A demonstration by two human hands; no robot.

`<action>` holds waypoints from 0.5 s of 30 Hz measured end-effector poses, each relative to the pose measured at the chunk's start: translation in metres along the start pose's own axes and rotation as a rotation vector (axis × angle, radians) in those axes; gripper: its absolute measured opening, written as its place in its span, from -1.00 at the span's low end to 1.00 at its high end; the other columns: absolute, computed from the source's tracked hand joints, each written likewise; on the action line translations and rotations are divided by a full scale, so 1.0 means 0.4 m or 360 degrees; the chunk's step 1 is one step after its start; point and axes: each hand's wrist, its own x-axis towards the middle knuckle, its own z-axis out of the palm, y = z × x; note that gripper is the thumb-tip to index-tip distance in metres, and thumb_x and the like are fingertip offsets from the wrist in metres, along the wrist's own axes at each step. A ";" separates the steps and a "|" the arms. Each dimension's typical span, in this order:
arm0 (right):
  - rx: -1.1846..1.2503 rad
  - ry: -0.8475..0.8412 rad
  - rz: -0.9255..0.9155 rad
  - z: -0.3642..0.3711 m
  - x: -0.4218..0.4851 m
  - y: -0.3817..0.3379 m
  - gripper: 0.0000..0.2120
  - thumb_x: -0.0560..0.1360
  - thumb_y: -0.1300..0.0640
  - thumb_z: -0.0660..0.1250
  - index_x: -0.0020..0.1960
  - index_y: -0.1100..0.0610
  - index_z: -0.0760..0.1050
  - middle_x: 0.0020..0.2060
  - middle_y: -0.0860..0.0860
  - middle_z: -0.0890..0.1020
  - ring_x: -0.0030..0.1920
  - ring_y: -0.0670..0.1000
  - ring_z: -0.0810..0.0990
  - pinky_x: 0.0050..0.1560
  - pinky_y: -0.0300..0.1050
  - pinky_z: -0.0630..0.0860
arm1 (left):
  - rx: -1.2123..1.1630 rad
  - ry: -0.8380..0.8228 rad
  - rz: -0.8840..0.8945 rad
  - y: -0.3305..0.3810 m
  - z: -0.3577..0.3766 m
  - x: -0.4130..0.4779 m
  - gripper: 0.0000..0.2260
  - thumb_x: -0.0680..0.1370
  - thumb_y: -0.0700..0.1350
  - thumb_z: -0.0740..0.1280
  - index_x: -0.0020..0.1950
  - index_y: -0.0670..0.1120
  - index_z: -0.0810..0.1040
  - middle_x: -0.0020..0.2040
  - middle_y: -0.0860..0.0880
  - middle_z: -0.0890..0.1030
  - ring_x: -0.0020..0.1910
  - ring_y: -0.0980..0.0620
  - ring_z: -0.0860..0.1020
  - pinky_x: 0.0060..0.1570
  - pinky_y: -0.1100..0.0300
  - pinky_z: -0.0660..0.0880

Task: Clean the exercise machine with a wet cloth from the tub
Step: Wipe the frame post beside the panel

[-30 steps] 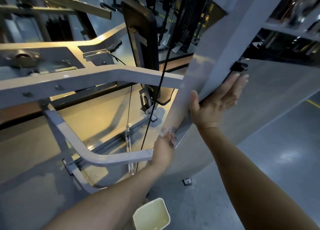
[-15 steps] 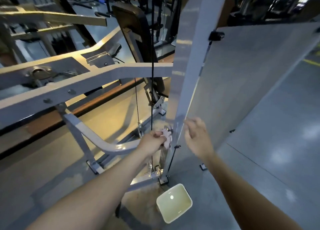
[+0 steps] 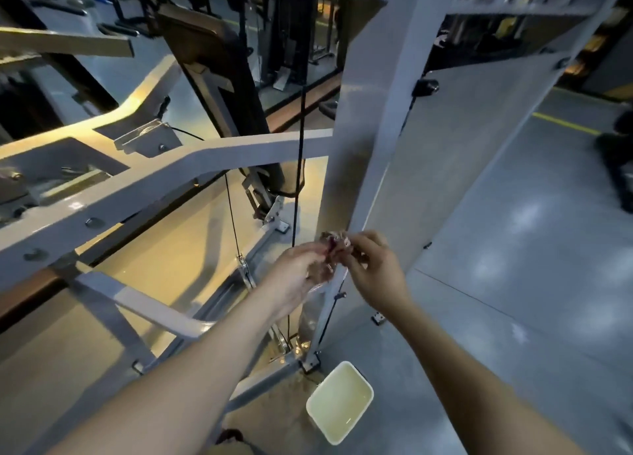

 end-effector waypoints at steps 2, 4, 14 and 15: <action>-0.0175 0.0206 -0.0199 -0.017 0.037 -0.051 -0.72 0.51 0.34 0.46 0.20 0.17 0.64 0.08 -0.05 0.50 -0.08 -0.17 0.53 0.05 -0.46 0.46 | 0.0188 -0.0086 0.0070 0.033 -0.028 0.008 -0.77 0.65 -0.27 0.25 0.20 -0.16 0.67 0.10 -0.13 0.72 0.11 -0.24 0.63 0.25 -0.13 0.58; -0.0334 0.0504 -0.0450 -0.047 0.096 -0.111 -0.72 0.52 0.35 0.43 0.22 0.24 0.62 0.11 0.09 0.52 -0.01 -0.02 0.56 0.08 -0.32 0.54 | 0.0393 -0.0121 0.0128 0.057 -0.053 0.018 -0.80 0.67 -0.17 0.26 0.19 -0.11 0.67 0.09 -0.04 0.71 0.10 -0.16 0.64 0.16 0.03 0.63; -0.1584 0.0461 -0.0555 0.031 0.180 -0.079 -0.61 0.47 0.42 0.30 0.26 0.24 0.60 0.27 0.06 0.34 -0.01 0.14 0.33 -0.26 0.00 0.52 | 0.0749 -0.0302 0.0110 0.069 -0.102 0.061 -0.70 0.64 -0.33 0.15 0.04 -0.05 0.63 -0.10 -0.03 0.63 -0.12 0.02 0.56 0.02 0.06 0.54; -0.1577 0.0340 -0.0493 0.051 0.158 -0.062 -0.59 0.42 0.43 0.29 0.24 0.24 0.60 0.25 0.05 0.33 -0.02 0.13 0.32 -0.30 0.04 0.54 | 0.0761 -0.0326 0.0129 0.069 -0.103 0.065 -0.70 0.62 -0.32 0.15 0.01 -0.03 0.63 -0.13 -0.04 0.63 -0.14 0.02 0.55 -0.01 0.06 0.53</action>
